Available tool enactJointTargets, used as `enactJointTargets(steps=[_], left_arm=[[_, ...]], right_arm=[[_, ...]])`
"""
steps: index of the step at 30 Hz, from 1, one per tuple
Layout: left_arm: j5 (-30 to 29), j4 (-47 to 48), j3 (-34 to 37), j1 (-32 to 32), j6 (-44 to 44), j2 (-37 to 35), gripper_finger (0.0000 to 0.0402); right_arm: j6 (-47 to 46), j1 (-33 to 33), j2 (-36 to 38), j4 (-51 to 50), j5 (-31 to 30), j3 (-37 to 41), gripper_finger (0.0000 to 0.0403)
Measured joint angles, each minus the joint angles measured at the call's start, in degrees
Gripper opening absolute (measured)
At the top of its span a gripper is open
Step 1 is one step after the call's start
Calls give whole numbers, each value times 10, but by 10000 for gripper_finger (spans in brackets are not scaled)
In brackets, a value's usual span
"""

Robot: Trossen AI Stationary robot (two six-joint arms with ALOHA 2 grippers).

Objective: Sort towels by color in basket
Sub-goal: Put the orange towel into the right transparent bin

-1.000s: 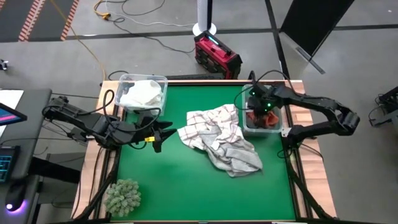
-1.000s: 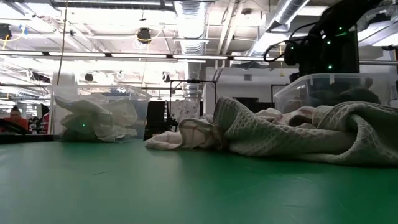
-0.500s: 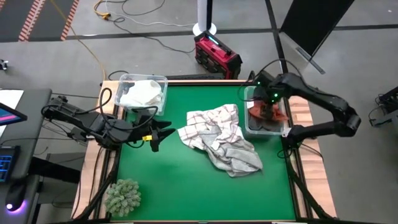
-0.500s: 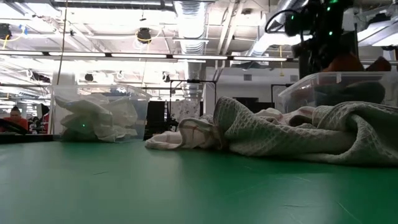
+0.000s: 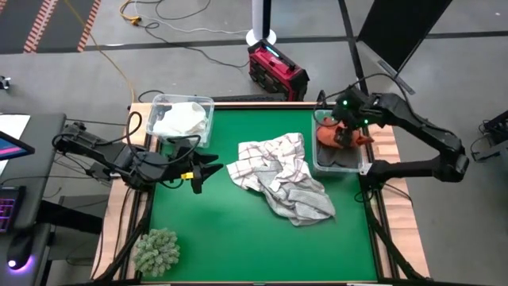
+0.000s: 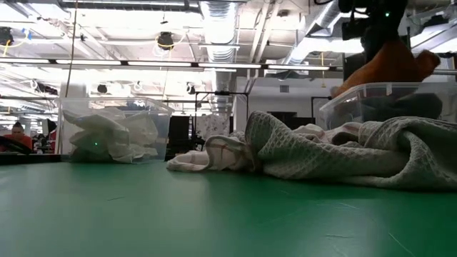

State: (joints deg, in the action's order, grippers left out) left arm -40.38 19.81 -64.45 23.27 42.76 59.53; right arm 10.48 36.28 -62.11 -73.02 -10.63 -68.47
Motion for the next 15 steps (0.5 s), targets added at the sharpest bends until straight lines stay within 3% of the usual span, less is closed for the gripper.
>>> enactJointTargets(steps=[10, 15], left_arm=[[0, 0, 0, 0, -16, 0, 194], [0, 1, 0, 0, -22, -3, 194]], right_arm=[[2, 3, -3, 183, 32, 222, 276], [18, 9, -28, 154, 45, 236, 276]])
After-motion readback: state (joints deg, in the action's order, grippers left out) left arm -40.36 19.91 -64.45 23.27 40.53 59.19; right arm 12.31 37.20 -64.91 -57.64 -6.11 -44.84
